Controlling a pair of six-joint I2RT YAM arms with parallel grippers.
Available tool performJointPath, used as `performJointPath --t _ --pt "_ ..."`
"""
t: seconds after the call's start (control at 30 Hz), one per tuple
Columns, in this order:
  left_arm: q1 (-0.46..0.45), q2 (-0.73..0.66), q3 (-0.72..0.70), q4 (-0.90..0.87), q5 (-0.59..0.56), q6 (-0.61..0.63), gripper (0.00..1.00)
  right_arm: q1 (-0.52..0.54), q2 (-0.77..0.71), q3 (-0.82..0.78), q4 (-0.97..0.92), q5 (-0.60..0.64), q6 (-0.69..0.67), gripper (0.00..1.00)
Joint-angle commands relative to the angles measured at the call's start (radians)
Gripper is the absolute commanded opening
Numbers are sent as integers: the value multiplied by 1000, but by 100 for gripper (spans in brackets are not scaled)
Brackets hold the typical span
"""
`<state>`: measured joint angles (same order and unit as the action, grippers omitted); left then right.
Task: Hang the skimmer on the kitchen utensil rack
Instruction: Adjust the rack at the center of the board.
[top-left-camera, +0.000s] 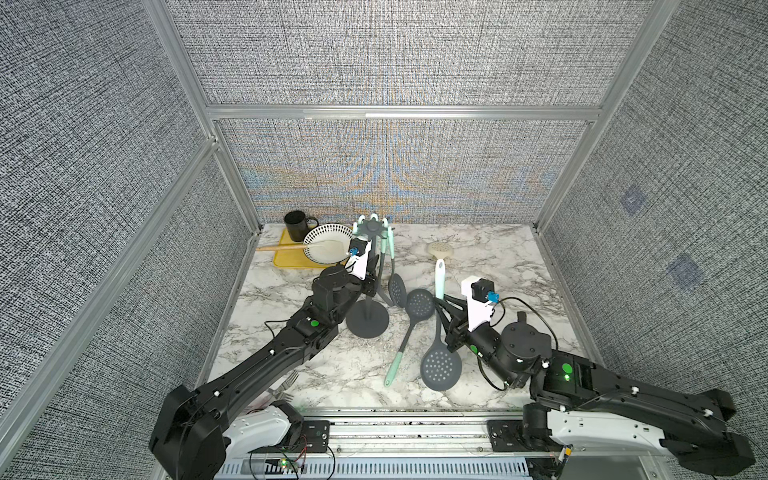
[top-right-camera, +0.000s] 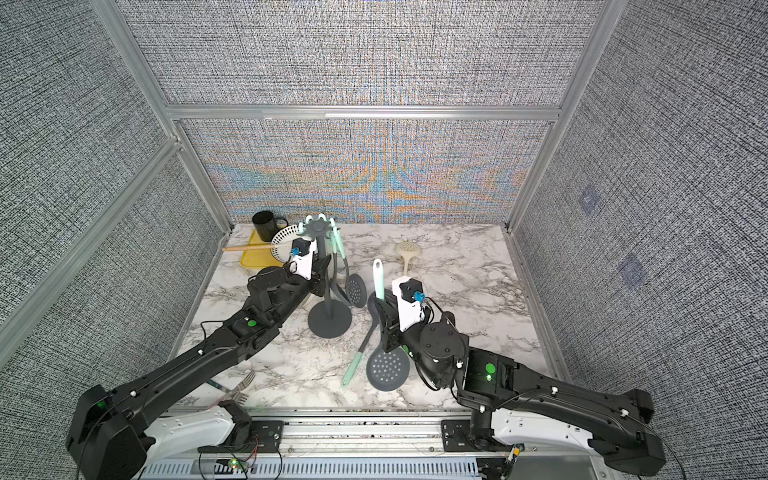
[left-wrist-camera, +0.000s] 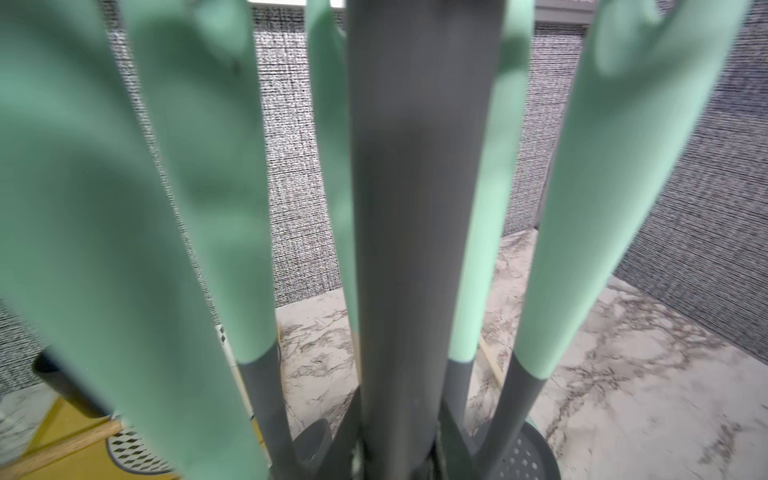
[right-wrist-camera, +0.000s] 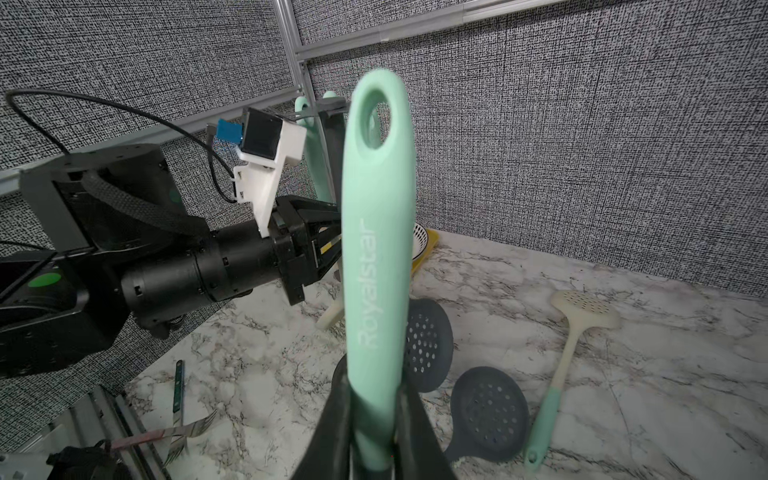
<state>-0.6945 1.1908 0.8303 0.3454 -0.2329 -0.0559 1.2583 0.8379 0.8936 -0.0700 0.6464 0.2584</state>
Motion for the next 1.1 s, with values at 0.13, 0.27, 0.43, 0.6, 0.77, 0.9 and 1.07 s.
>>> performJointPath --t 0.13,0.27,0.43,0.6,0.77,0.9,1.07 --pt "-105 143 82 377 -397 4 2 -28 -22 -13 -20 -9 24 0" --pt "-176 208 128 412 -515 29 2 -44 -35 -27 -28 -20 33 0" --pt "-198 237 115 408 -557 -35 2 -59 -48 -44 -33 -30 46 0" --pt "-205 228 99 370 -588 -55 10 -71 -53 -50 -34 -42 52 0" --pt "-206 204 82 356 -605 -53 35 -77 -47 -54 -26 -52 56 0" --pt "-205 195 78 351 -596 -51 72 -81 -45 -56 -18 -52 57 0" --pt "-206 164 62 307 -546 -90 92 -86 -55 -54 -16 -45 59 0"
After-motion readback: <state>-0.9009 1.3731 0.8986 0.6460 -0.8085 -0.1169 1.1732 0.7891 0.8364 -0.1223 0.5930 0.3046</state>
